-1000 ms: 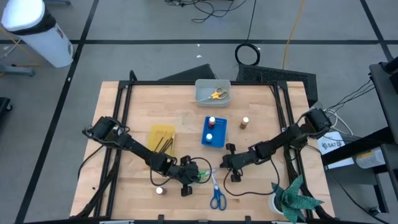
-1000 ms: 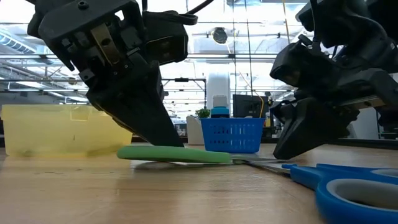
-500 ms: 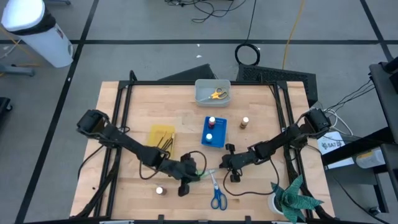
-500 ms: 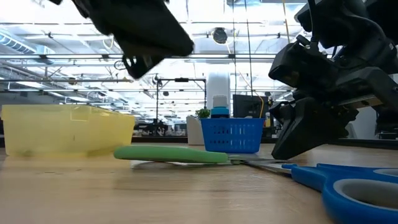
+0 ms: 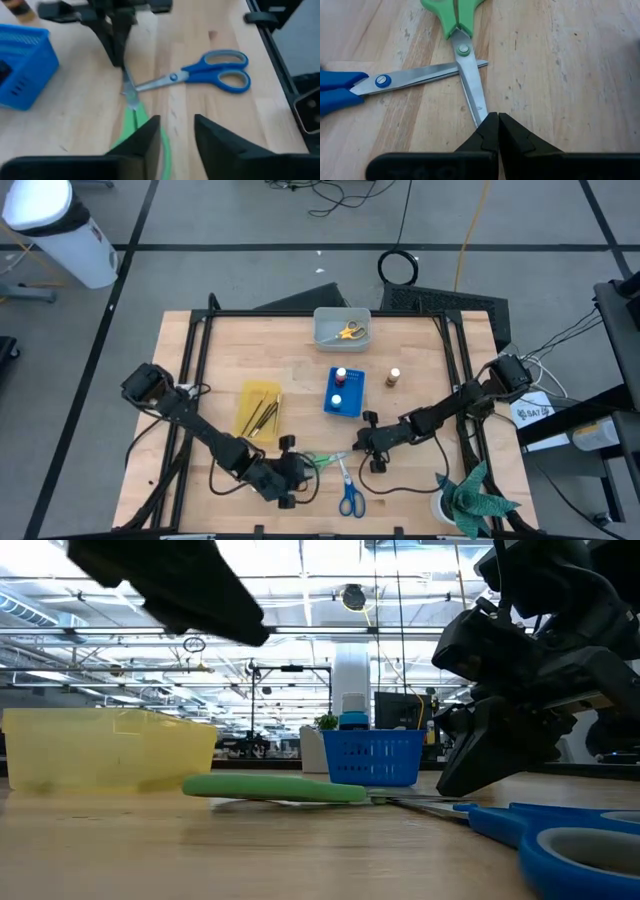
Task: Pick & Place Paint Supplies
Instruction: Put the green scissors into the gray bin
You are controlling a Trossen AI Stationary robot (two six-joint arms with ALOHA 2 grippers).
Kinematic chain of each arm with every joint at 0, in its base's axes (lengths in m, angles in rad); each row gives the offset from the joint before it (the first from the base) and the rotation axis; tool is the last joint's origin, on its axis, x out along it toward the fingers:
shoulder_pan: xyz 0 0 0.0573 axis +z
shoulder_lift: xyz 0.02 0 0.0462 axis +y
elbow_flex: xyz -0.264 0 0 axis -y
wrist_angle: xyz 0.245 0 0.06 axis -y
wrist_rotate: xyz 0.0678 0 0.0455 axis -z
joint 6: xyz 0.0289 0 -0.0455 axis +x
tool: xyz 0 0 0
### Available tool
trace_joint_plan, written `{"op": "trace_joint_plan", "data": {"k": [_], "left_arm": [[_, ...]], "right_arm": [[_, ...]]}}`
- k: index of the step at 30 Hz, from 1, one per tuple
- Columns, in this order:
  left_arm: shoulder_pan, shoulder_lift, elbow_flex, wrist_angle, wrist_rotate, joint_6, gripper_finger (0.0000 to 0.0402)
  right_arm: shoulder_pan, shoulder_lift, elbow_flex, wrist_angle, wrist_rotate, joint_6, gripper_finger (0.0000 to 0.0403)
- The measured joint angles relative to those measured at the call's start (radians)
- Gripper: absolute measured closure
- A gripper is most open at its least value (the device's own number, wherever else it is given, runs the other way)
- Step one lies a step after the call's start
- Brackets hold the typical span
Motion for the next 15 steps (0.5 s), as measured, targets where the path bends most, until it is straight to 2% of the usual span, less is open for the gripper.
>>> {"op": "trace_joint_plan", "data": {"k": [4,7,11,15], "left_arm": [[0.003,0.045,0.001,-0.002,0.028,0.026,0.0214],[0.001,0.091,0.001,0.013,0.026,0.074,0.0190],[-0.001,0.147,0.009,0.007,0.026,0.097,0.0185],[0.001,0.184,0.010,-0.004,0.007,0.118,0.0198]], "right_arm": [[0.000,0.000,0.000,0.001,0.000,0.005,0.0403],[0.000,0.001,0.000,0.001,0.000,0.006,0.0403],[0.000,0.001,0.000,0.001,0.000,0.009,0.0403],[0.000,0.001,-0.001,0.002,0.000,0.009,0.0403]]}}
